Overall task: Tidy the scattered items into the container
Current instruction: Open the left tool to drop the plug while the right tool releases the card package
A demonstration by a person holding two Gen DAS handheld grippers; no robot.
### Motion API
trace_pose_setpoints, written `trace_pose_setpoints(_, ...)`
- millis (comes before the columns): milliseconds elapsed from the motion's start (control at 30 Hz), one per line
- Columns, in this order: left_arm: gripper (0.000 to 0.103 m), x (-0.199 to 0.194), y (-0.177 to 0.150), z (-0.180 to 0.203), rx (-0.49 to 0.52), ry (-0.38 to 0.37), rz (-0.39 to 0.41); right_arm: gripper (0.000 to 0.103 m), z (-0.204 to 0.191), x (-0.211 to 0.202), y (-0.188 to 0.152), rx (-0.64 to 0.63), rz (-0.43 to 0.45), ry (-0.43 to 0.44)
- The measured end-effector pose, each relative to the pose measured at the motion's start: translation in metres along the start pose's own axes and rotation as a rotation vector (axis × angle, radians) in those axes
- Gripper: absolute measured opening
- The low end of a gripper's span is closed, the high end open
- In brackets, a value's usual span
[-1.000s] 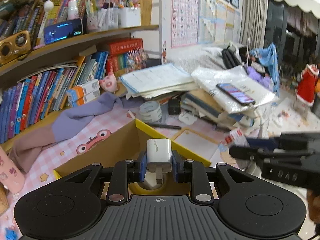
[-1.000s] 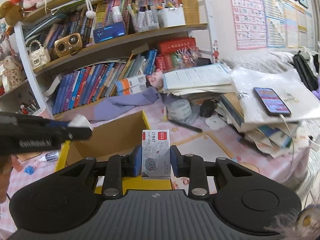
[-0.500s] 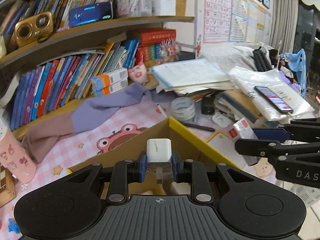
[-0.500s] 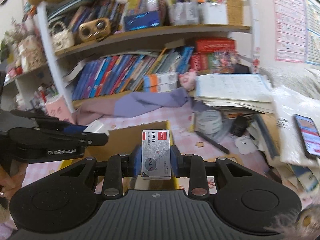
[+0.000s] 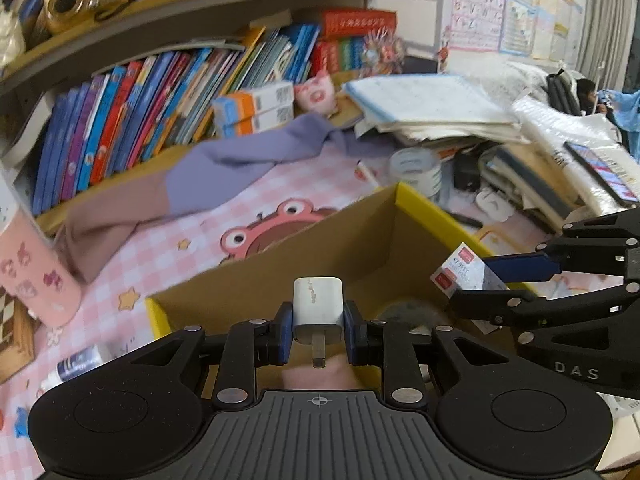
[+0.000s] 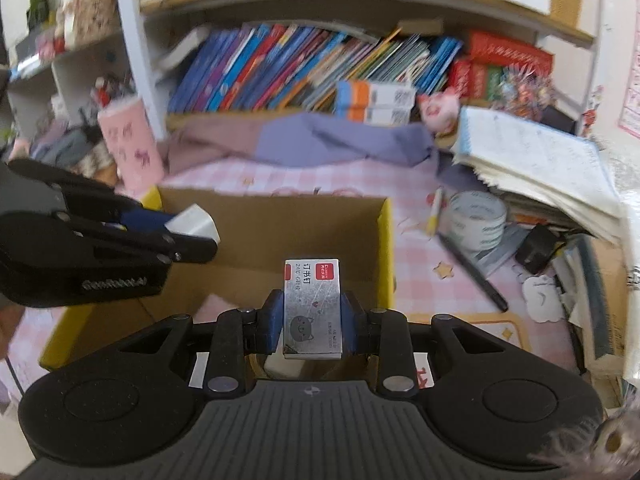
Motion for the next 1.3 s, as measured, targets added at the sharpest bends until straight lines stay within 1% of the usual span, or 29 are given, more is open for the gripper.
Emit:
trace_pose_setpoints(167,0.024,0.013,-0.009,-0.004,0.007,0.017,-0.067,0.028,-0.002,0.02,-0.004,-0.023,-0.066,0.028)
trace_pose_setpoints(333,0.024,0.022,-0.016,-0.004,0.023,0.029,-0.102,0.028,-0.002,0.034,-0.01,-0.044,-0.117,0.04)
trace_pose_setpoints(467,0.024,0.028,-0.022,0.0,0.032,0.034,-0.128,0.028,-0.005,0.038,-0.01,-0.073,-0.122,0.048)
trace_pose_setpoints(867,0.024,0.037,-0.031,0.005,0.041,0.067,-0.162,0.028,-0.01,0.044,-0.009,-0.165,-0.131,0.035)
trace_pose_setpoints(1200,0.024,0.04,-0.03,0.005,0.052,0.088,-0.165,0.029,-0.012,0.05,-0.006,-0.205,-0.13,0.03)
trace_pose_setpoints(1300,0.027,0.039,-0.031,0.006,0.058,0.086,-0.158,0.031,-0.013,0.052,-0.005,-0.212,-0.13,0.031)
Point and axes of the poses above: each gripper's, at about its wrist camera, not at the fingertips, and x roughly the way its jaws point, z to its right, y to its top, the point moved 3 cm from there along x, roughly the way its jaws point, and after that the axes turned 4 degrees about -x, right-handed, at the moved point
